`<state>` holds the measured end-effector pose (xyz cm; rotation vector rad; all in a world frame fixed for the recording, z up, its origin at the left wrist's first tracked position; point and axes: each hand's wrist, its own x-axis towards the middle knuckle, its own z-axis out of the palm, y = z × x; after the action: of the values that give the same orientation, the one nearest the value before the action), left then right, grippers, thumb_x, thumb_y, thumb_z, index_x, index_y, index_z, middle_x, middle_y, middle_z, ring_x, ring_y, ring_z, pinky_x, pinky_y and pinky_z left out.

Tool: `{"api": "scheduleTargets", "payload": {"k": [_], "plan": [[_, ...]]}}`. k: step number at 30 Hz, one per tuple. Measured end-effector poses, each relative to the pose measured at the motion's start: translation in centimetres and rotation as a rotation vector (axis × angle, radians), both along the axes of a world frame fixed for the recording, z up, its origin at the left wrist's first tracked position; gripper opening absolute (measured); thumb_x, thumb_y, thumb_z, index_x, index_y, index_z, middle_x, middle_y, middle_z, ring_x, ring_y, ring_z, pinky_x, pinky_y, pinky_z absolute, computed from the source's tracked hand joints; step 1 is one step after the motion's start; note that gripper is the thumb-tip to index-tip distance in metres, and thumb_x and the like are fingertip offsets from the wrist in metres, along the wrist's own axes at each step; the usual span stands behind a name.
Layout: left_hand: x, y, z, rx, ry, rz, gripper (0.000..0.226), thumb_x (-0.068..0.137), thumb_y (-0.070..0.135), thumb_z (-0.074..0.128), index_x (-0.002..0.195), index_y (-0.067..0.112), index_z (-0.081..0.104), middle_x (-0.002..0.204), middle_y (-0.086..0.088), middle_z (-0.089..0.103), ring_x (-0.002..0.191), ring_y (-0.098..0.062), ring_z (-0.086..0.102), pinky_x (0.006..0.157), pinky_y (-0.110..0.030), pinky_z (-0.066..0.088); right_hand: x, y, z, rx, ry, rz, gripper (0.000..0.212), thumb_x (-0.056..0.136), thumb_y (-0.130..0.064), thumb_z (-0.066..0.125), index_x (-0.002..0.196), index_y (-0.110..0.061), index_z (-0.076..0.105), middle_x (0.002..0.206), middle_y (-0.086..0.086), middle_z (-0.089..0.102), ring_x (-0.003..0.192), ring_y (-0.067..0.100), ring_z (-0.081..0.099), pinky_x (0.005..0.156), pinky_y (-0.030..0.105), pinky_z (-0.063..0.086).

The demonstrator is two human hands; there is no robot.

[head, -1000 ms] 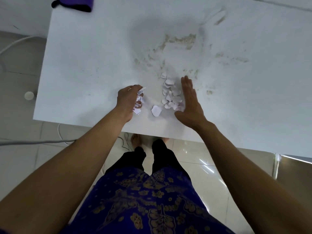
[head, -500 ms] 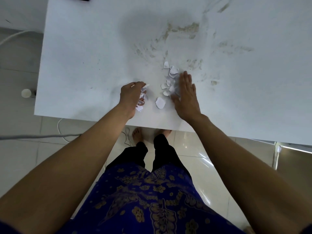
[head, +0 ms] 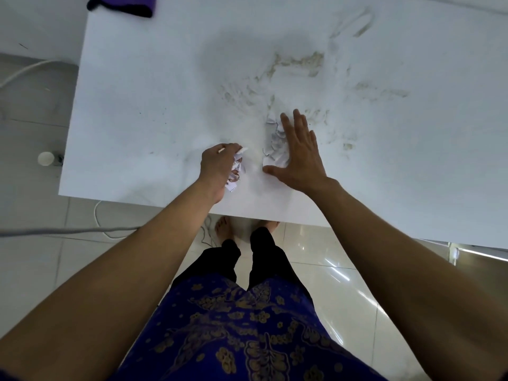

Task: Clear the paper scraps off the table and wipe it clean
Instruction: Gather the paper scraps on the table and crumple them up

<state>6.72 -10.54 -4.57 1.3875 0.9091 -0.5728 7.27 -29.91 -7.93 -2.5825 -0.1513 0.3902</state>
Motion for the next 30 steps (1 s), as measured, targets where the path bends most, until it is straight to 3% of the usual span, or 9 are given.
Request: {"api": "scheduleTargets", "payload": {"k": [5,8,14,19,23,25,27,28,30], "plan": [[0.7,-0.5,0.7,0.042,-0.013,0.001,0.014,0.09,0.024,0.065,0.087,0.01,0.068,0.064,-0.005,0.064,0.042,-0.016,0.042,0.042,-0.016,0.033,3.4,1.4,0.7,-0.062,0.044,0.066,0.1,0.085,-0.054,0.065,0.159,-0.019,0.007,0.166,0.005,-0.004,0.153,0.021,-0.004,0.123,0.043,0.003],[0.9,-0.6,0.8,0.041,-0.012,0.007,0.014,0.089,0.022,0.066,0.084,0.009,0.066,0.056,-0.006,0.061,0.043,-0.018,0.037,0.045,-0.017,0.03,3.8,1.3,0.6,-0.149,0.074,0.213,0.091,0.09,-0.054,0.057,0.159,-0.019,0.009,0.167,0.0,-0.002,0.153,0.018,-0.006,0.124,0.042,0.0],[0.9,-0.6,0.1,0.031,-0.01,0.037,0.01,0.09,0.019,0.066,0.091,0.01,0.07,0.068,-0.006,0.059,0.037,-0.016,0.036,0.038,-0.015,0.031,1.2,-1.8,1.0,-0.14,-0.116,0.294,0.053,0.099,-0.037,0.049,0.145,-0.011,0.044,0.158,0.006,0.034,0.15,0.022,0.022,0.123,0.042,0.014],[0.3,-0.6,-0.8,0.012,0.031,0.035,0.011,0.089,0.022,0.067,0.093,0.011,0.07,0.068,-0.004,0.057,0.037,-0.016,0.036,0.039,-0.014,0.031,-0.7,-3.2,2.4,-0.113,0.026,-0.005,0.088,0.079,-0.044,0.069,0.153,-0.021,0.026,0.16,0.008,0.023,0.145,0.029,0.027,0.101,0.046,0.044],[0.5,-0.8,-0.9,0.048,0.034,0.017,0.013,0.089,0.025,0.068,0.091,0.012,0.071,0.069,-0.007,0.06,0.044,-0.019,0.041,0.042,-0.017,0.036,-0.4,-0.6,2.5,-0.223,0.079,0.078,0.104,0.075,-0.05,0.075,0.156,-0.036,0.011,0.162,0.012,0.012,0.143,0.035,0.024,0.092,0.047,0.049],[0.9,-1.1,-0.7,0.044,0.042,0.033,0.01,0.088,0.024,0.068,0.087,0.014,0.07,0.063,-0.008,0.062,0.047,-0.022,0.041,0.047,-0.021,0.034,-0.3,1.1,2.2,-0.334,0.05,0.174,0.091,0.082,-0.038,0.072,0.155,-0.034,0.017,0.162,0.015,0.014,0.142,0.037,0.025,0.093,0.045,0.049],[1.2,-1.3,-0.7,0.027,0.038,0.06,0.008,0.087,0.021,0.067,0.086,0.013,0.068,0.062,-0.008,0.064,0.049,-0.021,0.039,0.05,-0.023,0.031,-0.4,2.2,1.8,-0.36,-0.02,0.242,0.063,0.086,-0.016,0.067,0.144,-0.021,0.043,0.152,0.016,0.032,0.132,0.036,0.037,0.084,0.042,0.052],[1.4,-1.3,-0.7,0.025,0.031,0.07,0.008,0.088,0.021,0.066,0.086,0.013,0.067,0.06,-0.007,0.064,0.049,-0.021,0.039,0.051,-0.023,0.031,-0.5,2.3,1.8,-0.329,-0.078,0.273,0.045,0.085,-0.006,0.064,0.129,-0.012,0.056,0.139,0.017,0.046,0.12,0.035,0.046,0.073,0.04,0.055],[1.6,-1.5,-0.7,0.014,0.011,0.101,0.008,0.091,0.019,0.064,0.086,0.014,0.065,0.057,0.0,0.065,0.052,-0.022,0.042,0.052,-0.022,0.031,-0.6,1.9,1.8,-0.264,-0.174,0.318,0.017,0.078,0.009,0.065,0.093,0.0,0.068,0.102,0.018,0.061,0.091,0.035,0.056,0.053,0.032,0.045]]}}
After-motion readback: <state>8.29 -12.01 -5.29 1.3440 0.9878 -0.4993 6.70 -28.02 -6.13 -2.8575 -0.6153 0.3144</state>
